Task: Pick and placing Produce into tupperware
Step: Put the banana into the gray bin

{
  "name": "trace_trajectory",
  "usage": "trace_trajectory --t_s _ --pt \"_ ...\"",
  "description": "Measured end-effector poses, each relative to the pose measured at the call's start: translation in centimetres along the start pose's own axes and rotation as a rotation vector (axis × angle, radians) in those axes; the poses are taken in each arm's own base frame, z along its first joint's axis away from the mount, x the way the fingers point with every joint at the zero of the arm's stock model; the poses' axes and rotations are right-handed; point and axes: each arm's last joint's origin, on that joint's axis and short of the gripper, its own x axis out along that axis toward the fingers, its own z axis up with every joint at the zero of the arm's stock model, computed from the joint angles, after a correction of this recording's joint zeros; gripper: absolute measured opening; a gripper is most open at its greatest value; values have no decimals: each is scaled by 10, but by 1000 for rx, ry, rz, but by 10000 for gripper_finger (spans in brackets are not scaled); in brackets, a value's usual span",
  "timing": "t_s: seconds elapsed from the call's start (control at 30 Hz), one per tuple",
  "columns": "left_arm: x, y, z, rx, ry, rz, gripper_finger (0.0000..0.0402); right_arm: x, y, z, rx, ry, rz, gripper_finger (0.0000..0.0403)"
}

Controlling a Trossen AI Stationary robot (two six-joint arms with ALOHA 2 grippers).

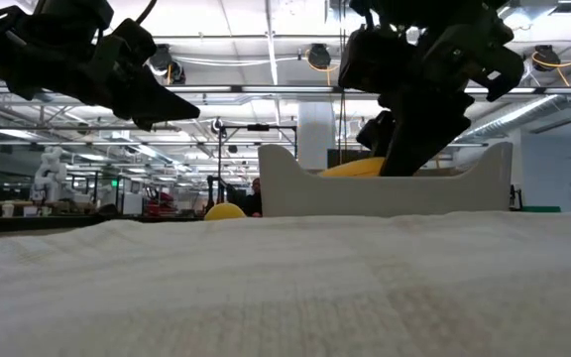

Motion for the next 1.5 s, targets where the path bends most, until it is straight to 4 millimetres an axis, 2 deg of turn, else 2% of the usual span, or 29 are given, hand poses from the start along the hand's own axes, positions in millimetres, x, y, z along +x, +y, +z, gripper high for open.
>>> trace_trajectory --t_s 0.4,0.63,0.97,1.3,1.5 --pt "0 0 0 14 -2 0 21 -1 -10 -3 22 49 26 118" --pt "0 0 0 14 -2 0 21 -1 -8 -3 -10 53 83 118" --pt "0 0 0 13 -2 1 21 -1 -8 -1 -97 29 78 119" --pt "0 0 0 13 -2 1 21 -2 -21 1 -109 20 32 119" --pt "0 0 0 13 -1 1 21 -2 -21 2 -169 7 3 119"
